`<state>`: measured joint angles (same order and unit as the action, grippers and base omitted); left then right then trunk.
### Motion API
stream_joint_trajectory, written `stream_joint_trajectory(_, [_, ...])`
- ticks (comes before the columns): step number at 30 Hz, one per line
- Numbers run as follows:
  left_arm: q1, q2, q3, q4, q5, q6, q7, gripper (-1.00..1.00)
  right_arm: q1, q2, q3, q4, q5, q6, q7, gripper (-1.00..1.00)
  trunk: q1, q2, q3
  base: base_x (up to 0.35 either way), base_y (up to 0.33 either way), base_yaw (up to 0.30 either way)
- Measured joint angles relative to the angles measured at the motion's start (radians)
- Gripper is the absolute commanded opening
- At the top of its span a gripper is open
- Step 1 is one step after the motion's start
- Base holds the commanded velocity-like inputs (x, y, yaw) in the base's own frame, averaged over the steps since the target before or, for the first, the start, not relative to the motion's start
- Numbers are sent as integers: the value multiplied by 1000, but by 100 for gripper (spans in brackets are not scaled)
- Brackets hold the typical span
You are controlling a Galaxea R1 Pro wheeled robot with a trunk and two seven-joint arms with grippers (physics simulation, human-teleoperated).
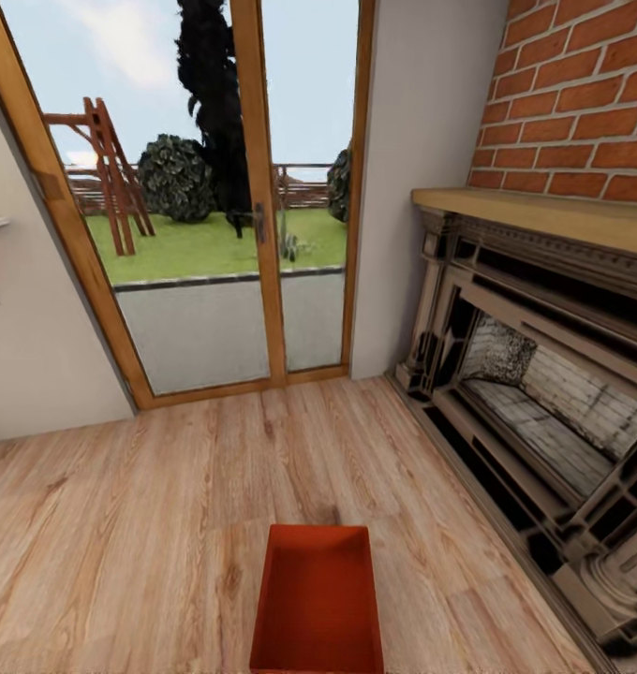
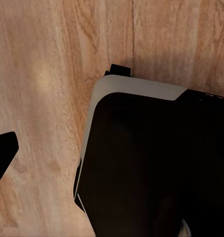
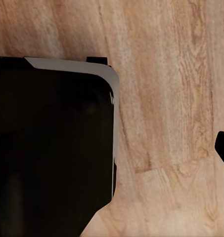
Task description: Move the two storage containers from the living room to the garage. In the garage, place one container on the floor and stack the other container on top of it (either order is fine).
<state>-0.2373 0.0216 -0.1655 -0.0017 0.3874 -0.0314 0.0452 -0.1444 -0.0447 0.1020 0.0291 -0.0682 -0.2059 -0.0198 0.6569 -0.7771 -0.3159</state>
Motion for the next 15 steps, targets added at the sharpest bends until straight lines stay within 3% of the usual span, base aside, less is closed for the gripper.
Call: stream_joint_trajectory(15, [0, 0, -1, 0, 0, 0, 0, 100, 0, 1, 0, 0, 0, 0, 0, 100, 0, 0, -24, 0, 0, 0])
